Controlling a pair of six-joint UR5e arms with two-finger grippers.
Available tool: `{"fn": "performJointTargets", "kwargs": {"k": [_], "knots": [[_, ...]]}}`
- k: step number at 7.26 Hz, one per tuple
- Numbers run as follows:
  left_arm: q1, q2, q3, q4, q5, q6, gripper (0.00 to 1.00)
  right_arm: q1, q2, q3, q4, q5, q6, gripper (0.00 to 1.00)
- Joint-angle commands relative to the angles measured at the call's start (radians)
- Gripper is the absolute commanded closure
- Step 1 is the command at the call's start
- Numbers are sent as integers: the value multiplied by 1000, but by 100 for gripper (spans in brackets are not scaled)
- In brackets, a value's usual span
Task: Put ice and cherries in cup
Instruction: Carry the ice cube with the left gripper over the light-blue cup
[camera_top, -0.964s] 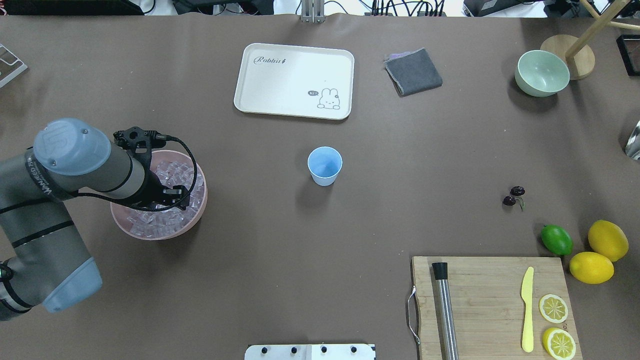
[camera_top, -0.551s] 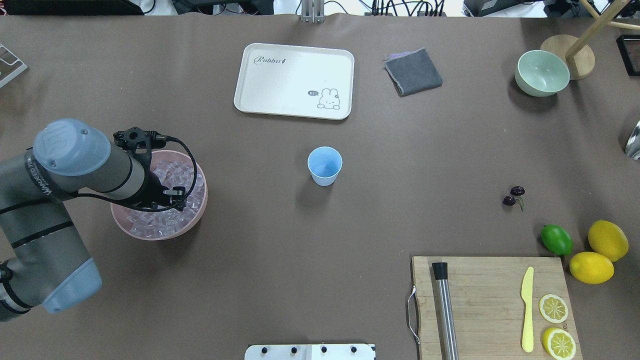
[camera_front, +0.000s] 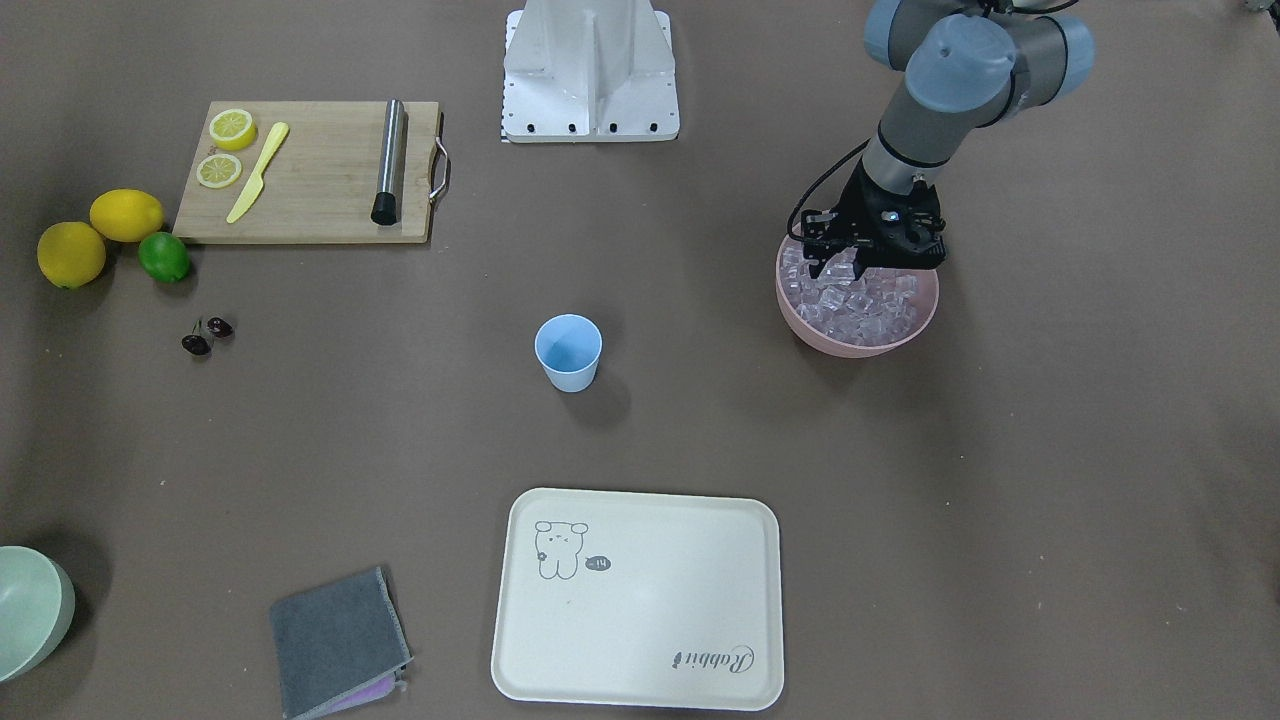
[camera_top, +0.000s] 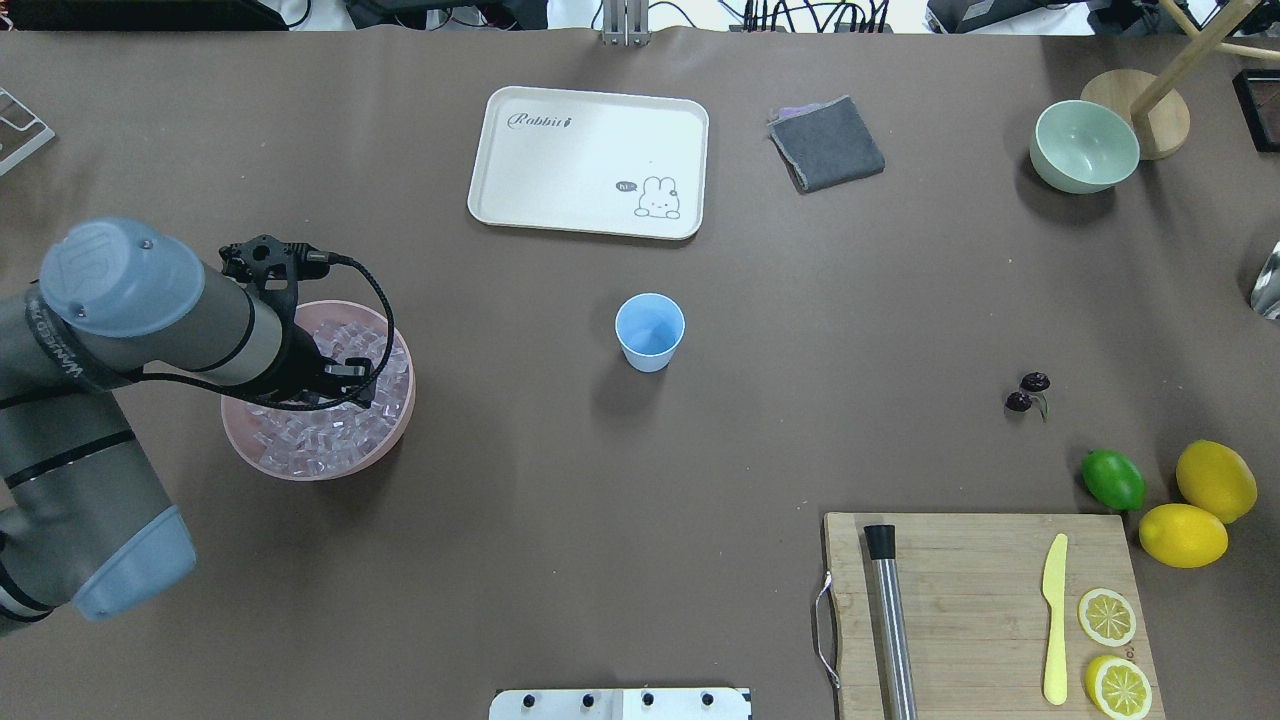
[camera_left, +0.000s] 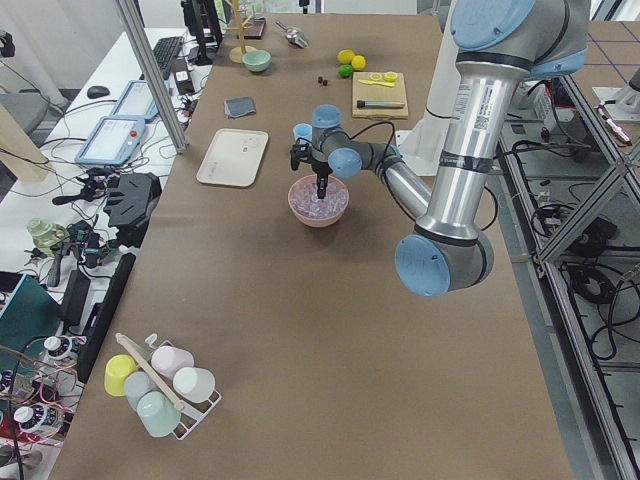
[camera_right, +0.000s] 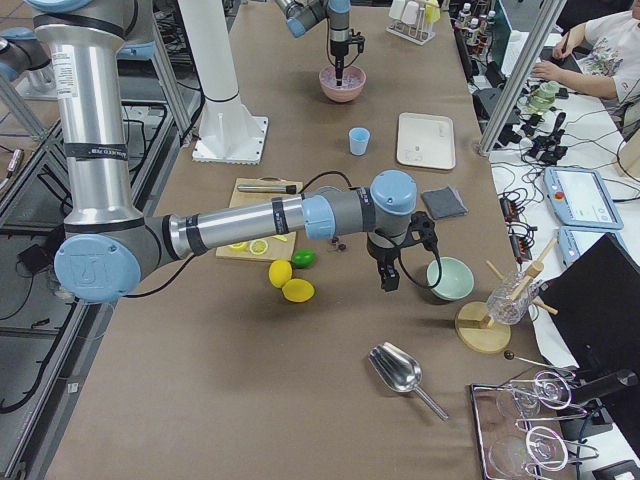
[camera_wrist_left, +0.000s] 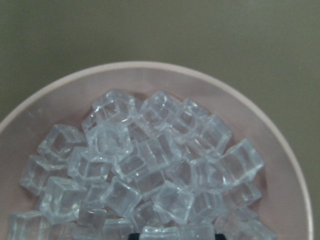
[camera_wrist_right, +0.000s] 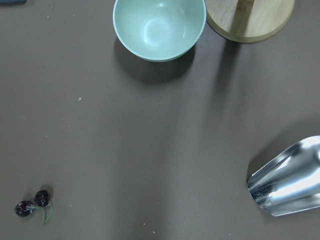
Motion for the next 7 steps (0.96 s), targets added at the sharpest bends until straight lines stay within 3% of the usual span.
{"fn": "performJointTargets", "kwargs": {"k": [1, 2, 4, 6, 7], "knots": [[-62, -120, 1, 60, -16, 73, 100, 0, 1, -1, 0, 0, 1, 0], [-61, -291, 78, 126, -13, 86, 100, 0, 1, -1, 0, 2, 1, 0], [-53, -567, 307, 102, -13, 40, 100, 0, 3, -1, 0, 3, 0, 0], [2, -701, 516, 26, 7, -1, 100, 0, 1, 13, 0, 0, 0, 0], [36, -690, 544, -56, 72, -33, 100, 0, 10, 15, 0, 0, 12, 0]]}}
